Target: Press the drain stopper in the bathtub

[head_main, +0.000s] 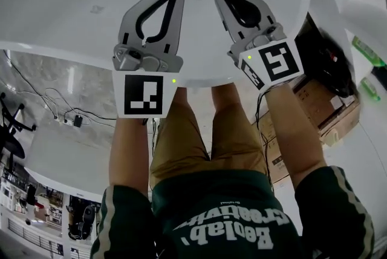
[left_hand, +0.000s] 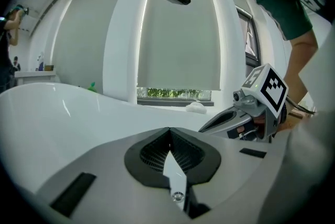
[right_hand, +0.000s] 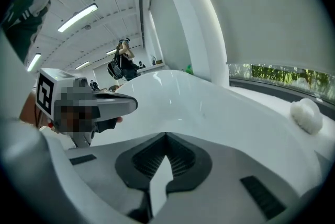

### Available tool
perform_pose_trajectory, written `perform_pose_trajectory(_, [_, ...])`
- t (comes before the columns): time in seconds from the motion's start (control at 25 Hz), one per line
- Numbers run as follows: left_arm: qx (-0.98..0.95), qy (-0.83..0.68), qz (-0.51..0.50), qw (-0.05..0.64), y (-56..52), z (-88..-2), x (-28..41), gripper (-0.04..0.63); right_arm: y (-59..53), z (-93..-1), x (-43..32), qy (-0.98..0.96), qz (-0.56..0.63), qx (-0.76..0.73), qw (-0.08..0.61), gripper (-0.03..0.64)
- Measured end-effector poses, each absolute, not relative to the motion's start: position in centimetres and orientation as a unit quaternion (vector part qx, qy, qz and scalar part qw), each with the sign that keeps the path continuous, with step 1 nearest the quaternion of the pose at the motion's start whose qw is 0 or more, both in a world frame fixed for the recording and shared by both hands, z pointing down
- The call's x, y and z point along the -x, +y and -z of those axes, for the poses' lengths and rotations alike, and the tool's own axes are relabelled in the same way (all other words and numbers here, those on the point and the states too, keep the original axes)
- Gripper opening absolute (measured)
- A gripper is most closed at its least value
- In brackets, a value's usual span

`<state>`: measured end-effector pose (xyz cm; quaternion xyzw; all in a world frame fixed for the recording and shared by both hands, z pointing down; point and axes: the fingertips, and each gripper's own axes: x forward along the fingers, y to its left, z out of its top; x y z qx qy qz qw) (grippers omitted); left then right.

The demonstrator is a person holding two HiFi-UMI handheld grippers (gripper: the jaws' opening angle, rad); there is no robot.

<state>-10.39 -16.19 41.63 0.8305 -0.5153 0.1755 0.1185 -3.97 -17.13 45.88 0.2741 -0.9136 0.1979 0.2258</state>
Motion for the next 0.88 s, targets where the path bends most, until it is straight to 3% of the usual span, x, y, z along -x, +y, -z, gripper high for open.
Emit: perform_pose_trajectory(0.88, [-0.81, -0.54, -0.155, 0.169, -17.9, -54.7, 14.4, 0.009, -17.5, -78.5, 5.4, -0.861, -0.212, -0.221, 0.405, 0.014])
